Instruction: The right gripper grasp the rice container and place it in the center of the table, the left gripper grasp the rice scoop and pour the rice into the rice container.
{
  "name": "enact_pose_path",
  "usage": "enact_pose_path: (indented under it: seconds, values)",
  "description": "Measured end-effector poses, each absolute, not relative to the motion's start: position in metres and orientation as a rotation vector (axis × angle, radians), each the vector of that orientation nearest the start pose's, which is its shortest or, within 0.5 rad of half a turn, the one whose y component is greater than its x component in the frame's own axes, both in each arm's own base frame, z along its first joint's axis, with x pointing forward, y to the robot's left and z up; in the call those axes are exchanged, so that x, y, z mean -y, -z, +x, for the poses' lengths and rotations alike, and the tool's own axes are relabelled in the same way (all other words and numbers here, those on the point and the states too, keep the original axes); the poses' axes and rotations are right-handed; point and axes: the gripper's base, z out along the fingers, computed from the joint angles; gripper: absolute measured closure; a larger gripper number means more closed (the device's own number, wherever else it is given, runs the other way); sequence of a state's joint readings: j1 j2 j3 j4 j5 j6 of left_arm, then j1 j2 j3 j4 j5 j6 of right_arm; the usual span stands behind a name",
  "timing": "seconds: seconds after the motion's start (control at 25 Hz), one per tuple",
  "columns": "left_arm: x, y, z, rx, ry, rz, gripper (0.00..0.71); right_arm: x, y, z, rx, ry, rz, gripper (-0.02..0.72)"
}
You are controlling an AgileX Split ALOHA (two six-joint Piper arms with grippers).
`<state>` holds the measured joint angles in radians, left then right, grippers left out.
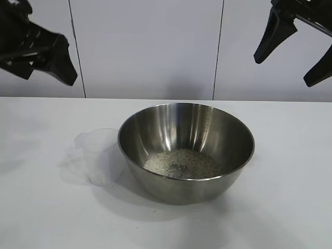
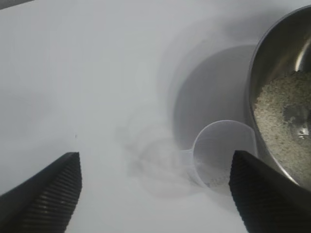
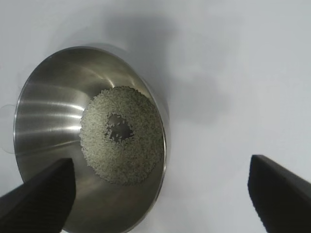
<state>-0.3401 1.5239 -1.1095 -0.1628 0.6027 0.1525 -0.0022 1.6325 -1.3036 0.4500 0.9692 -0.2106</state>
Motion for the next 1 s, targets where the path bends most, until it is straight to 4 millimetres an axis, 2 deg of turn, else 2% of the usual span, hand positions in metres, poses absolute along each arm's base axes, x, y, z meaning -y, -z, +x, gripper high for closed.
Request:
enact_pose_path:
  seconds: [0.08, 0.32, 0.56, 0.76, 1.0]
  values:
    - [0.112, -0.286, 0.309, -2.516, 0.299, 0.436, 0.108, -0.032, -0.286, 0.338, -2.700, -0.515, -0.025, 0.042]
    - [0.100, -0.302, 0.330, -2.651, 0.451, 0.317, 0.086, -0.032, -0.286, 0.338, -2.700, -0.515, -0.025, 0.042]
    - [0.111, -0.316, 0.342, -2.667, 0.620, 0.302, 0.081, -0.032, -0.286, 0.338, -2.700, -0.515, -0.025, 0.042]
    - [0.121, -0.306, 0.347, -2.701, 0.783, 0.247, 0.080, -0.032, -0.286, 0.339, -2.699, -0.522, -0.022, 0.042]
    - [0.125, -0.291, 0.354, -2.740, 0.818, 0.224, 0.080, -0.033, -0.286, 0.339, -2.695, -0.535, -0.016, 0.042]
